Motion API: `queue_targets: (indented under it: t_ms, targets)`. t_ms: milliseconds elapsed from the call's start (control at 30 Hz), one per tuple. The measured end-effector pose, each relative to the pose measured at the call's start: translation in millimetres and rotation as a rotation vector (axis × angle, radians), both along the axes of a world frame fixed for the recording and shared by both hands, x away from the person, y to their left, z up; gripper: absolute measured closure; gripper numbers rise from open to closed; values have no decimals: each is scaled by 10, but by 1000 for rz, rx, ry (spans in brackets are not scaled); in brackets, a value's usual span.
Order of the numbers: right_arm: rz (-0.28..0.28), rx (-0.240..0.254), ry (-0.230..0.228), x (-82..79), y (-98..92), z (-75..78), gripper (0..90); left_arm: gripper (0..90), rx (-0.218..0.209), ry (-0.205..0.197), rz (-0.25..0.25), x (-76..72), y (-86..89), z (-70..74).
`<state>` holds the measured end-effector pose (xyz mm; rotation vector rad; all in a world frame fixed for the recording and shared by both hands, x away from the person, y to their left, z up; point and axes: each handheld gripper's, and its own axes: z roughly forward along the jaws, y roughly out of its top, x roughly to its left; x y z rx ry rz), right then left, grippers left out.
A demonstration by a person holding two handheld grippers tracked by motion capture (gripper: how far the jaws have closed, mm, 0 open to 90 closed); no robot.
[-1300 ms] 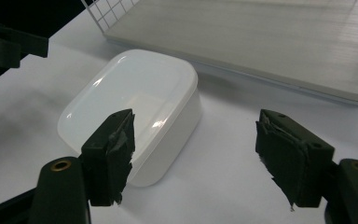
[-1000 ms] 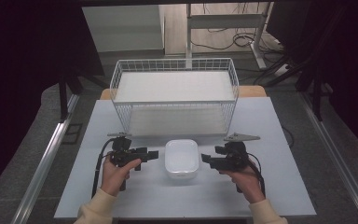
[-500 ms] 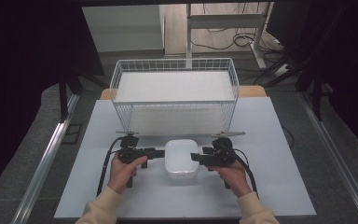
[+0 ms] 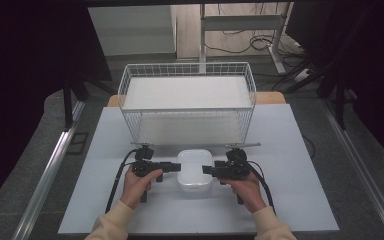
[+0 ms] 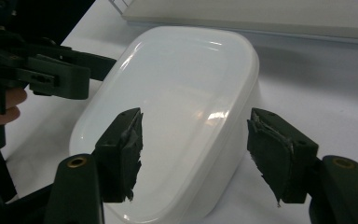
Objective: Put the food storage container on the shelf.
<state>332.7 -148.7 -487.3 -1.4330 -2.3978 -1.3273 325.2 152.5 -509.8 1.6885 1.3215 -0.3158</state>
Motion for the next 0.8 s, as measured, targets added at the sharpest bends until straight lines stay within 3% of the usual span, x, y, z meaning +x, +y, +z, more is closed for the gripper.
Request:
queue_targets:
  t_ms: [33,233,333,467,500,667,800]
  targets:
    - [0,-2,3,1,3,-3,362,364,6,-2,-1,7,-1,-17]
    - [5,18,32,-6,13,-31,420,404,-51,28,-26,1,-26,-40]
    - [4,15,35,-9,-6,-31,486,464,-80,40,-42,-9,-43,-47]
    - [-1,26,60,-19,-40,-20,548,535,-49,32,-19,-48,-62,-21]
    - [-6,56,78,-24,-84,-11,600,579,-31,24,-18,-67,-57,-2]
    - [-29,116,106,-47,-176,2,697,671,-31,-12,-22,-127,-48,61]
    - [-29,133,109,-79,-209,5,719,709,-13,-34,-32,-164,-44,94]
